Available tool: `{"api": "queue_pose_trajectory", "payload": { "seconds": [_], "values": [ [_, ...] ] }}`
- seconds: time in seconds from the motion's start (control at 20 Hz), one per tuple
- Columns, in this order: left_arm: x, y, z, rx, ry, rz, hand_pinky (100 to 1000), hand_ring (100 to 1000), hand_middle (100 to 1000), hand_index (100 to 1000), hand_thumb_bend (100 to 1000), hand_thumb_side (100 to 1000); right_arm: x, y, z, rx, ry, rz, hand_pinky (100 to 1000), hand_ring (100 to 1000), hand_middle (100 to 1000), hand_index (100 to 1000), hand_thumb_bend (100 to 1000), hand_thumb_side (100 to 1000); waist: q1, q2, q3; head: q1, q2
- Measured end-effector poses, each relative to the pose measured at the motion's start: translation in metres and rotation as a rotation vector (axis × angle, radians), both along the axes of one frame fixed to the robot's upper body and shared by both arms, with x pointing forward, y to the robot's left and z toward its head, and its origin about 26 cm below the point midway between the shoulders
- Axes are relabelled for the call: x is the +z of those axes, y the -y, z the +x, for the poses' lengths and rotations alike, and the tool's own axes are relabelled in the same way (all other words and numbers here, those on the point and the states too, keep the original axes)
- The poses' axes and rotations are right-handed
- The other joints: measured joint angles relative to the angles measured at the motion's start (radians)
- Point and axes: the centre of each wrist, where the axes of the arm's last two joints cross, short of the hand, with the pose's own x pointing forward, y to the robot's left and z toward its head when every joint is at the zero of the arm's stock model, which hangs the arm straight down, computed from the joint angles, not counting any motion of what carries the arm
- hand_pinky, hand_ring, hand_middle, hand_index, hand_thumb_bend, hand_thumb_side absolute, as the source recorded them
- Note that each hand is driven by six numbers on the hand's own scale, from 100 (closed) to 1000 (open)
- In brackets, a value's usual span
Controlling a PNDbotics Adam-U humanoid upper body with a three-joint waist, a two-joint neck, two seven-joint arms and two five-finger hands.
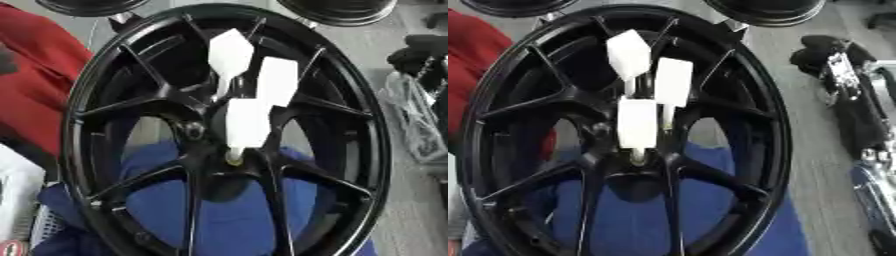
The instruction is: Pull the pin out of the wheel hub.
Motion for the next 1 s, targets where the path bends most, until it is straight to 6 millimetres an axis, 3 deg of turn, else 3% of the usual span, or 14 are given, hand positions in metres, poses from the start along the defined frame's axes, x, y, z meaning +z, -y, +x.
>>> {"api": "queue_pose_trajectory", "payload": {
  "seconds": [0.3,0.35,0.4,0.55,1.0],
  "values": [
    [-0.002,-0.001,-0.001,0.004,-0.012,0.003,670,639,576,671,444,558,0.044,0.015,-0.002,0.035,0.119,-0.318,851,782,675,777,100,714,-0.008,-0.007,0.000,0.003,0.008],
    [-0.002,-0.001,-0.001,0.004,-0.013,0.004,670,639,576,671,444,558,0.051,0.017,-0.003,0.037,0.135,-0.373,850,784,674,778,100,758,-0.010,-0.010,0.000,0.003,0.009],
    [-0.003,-0.001,-0.001,0.004,-0.014,0.004,670,639,576,671,443,559,0.058,0.019,-0.004,0.038,0.150,-0.428,849,785,683,779,100,715,-0.012,-0.011,0.000,0.003,0.009],
    [-0.004,-0.001,-0.001,0.003,-0.020,0.006,670,640,577,671,443,559,0.076,0.023,-0.007,0.037,0.180,-0.583,846,788,690,780,100,709,-0.016,-0.014,0.000,0.003,0.014],
    [-0.005,-0.002,-0.002,0.003,-0.031,0.020,670,640,577,671,442,559,0.104,0.022,-0.015,0.039,0.164,-0.939,838,799,718,791,100,675,-0.028,-0.025,0.001,-0.012,0.007]
  ]
}}
